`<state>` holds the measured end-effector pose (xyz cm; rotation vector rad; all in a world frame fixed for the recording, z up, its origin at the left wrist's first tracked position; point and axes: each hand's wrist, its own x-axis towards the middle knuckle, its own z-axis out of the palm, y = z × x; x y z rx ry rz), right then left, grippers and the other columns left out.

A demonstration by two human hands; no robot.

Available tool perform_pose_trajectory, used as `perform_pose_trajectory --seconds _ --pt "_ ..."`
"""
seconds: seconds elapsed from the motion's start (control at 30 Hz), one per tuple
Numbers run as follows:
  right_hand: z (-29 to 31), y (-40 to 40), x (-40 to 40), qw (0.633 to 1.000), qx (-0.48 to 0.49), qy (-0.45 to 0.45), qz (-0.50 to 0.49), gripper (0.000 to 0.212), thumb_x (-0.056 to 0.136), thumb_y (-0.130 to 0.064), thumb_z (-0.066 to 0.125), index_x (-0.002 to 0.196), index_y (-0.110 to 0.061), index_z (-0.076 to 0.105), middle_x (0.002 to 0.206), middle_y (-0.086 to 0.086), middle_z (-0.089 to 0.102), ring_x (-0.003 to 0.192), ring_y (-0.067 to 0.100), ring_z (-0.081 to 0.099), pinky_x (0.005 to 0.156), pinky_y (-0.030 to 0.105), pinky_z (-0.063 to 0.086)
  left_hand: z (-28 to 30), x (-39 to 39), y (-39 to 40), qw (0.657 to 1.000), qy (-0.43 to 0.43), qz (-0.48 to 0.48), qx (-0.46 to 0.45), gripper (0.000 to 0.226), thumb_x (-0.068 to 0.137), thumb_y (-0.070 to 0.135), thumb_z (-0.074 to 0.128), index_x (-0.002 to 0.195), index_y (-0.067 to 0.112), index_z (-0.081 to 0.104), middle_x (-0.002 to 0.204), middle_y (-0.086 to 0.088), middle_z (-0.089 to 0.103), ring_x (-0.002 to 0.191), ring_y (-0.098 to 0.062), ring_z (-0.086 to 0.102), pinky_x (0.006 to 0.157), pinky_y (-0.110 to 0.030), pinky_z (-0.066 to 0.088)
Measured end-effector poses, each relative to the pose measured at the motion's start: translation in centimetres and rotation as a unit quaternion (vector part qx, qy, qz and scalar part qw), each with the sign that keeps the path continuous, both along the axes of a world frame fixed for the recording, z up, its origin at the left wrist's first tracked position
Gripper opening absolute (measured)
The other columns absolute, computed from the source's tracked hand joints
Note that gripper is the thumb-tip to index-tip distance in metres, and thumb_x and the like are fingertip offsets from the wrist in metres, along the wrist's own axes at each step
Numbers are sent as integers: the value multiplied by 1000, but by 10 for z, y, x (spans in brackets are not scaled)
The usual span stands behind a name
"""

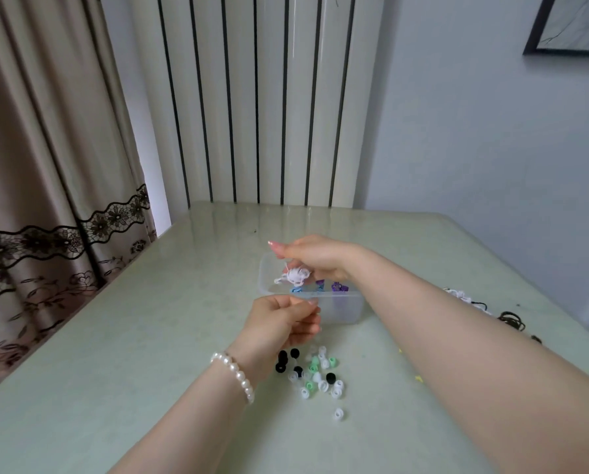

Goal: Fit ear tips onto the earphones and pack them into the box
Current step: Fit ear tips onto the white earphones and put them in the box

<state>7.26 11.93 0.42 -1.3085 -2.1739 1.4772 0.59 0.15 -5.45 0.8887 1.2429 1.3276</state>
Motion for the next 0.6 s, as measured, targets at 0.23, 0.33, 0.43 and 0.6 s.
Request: perform_pose_trajectory --seconds 0.23,0.33,0.43,0.6 --pt "24 -3 29 990 128 -59 24 37 93 -41 46 103 -8 61 99 12 64 80 20 64 70 26 50 0 3 0 998 61 -11 25 11 80 4 66 70 4 64 61 -4 65 52 -11 59 52 -19 50" --pt "37 -9 67 971 215 -94 46 10 84 -18 65 79 -9 65 76 4 65 62 12 60 54 18 44 -2 6 0 993 109 -21 36 14 76 -5 67 69 7 66 60 -1 64 52 -10 60 53 -17 50" --pt "37 -18 103 959 208 -174 79 6 76 -12 72 73 -15 68 71 0 66 62 12 59 60 24 45 -3 12 -3 986 160 -33 41 16 75 -6 69 69 9 67 60 -2 63 57 -13 58 55 -17 48" --pt "13 -37 132 919 211 -313 115 9 69 -14 77 69 -20 70 66 -6 64 64 7 55 65 21 45 -5 17 -5 978 199 -37 48 20 73 -3 71 63 14 69 62 -3 64 66 -19 55 65 -28 46"
